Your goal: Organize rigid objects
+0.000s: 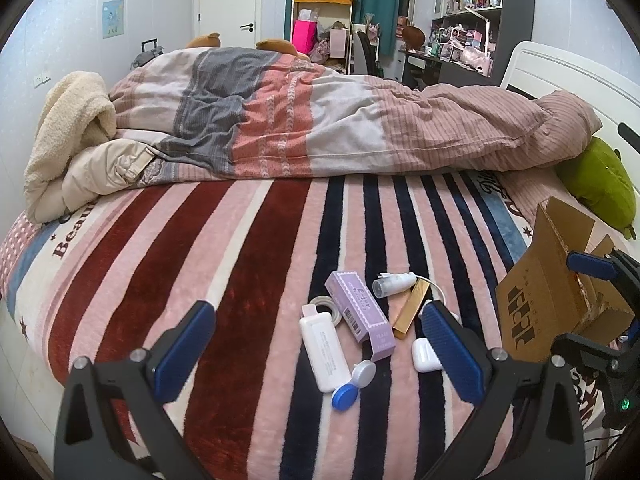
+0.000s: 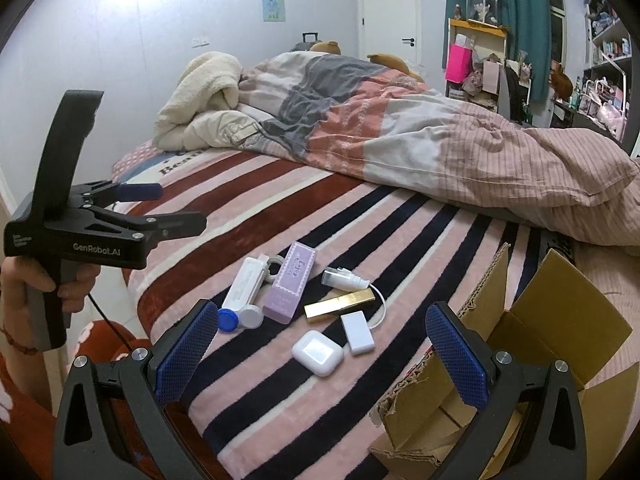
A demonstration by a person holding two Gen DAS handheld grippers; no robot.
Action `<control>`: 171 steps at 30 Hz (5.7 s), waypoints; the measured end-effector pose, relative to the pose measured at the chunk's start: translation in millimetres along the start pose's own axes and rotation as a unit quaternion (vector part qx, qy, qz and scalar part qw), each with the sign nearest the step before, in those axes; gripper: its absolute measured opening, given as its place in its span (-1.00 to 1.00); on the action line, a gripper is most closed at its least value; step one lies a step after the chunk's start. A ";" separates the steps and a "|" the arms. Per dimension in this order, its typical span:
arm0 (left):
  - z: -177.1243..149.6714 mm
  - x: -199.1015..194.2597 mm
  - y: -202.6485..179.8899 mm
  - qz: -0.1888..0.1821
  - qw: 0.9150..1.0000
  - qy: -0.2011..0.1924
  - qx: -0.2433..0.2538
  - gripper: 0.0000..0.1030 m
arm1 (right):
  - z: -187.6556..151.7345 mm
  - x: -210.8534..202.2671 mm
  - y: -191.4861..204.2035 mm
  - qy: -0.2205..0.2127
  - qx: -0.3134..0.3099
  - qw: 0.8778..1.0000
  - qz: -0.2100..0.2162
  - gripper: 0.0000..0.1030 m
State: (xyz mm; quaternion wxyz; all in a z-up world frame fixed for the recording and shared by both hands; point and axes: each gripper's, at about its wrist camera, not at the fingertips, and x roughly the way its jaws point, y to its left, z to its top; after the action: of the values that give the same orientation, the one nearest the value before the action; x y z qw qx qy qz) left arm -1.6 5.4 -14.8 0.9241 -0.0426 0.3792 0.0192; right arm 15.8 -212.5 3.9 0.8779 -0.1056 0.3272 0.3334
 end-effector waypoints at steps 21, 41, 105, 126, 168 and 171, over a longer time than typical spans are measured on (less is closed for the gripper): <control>-25.3 40.1 88.3 -0.060 0.998 0.020 -0.028 0.99 | 5.9 71.3 75.1 0.016 -0.041 0.999 0.026 1.00; -48.1 66.6 93.1 -0.120 0.989 0.082 0.000 0.88 | -45.0 180.3 84.1 0.115 -0.009 0.990 0.077 0.15; 39.8 39.2 37.8 -0.117 0.989 0.050 0.076 0.46 | 54.4 41.1 40.8 0.020 -0.038 0.998 0.048 0.61; -19.8 87.4 100.4 -0.080 0.994 0.078 0.001 0.46 | -9.4 221.9 89.9 0.130 0.068 0.989 0.024 -0.29; 73.8 32.2 -260.3 -0.349 0.906 0.097 0.218 -0.40 | -16.8 -47.9 -106.0 -0.001 0.105 0.994 -0.027 -0.40; 69.7 44.5 -268.5 -0.361 0.900 0.116 0.217 -0.41 | -24.8 -44.6 -122.4 0.027 0.121 0.992 -0.038 -0.40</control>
State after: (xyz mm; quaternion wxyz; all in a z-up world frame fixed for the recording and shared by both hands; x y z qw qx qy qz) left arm 97.0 -255.3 20.5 0.8038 0.0232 0.4369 -0.4031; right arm 58.3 -338.0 9.7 0.8870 -0.0197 0.3847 0.2548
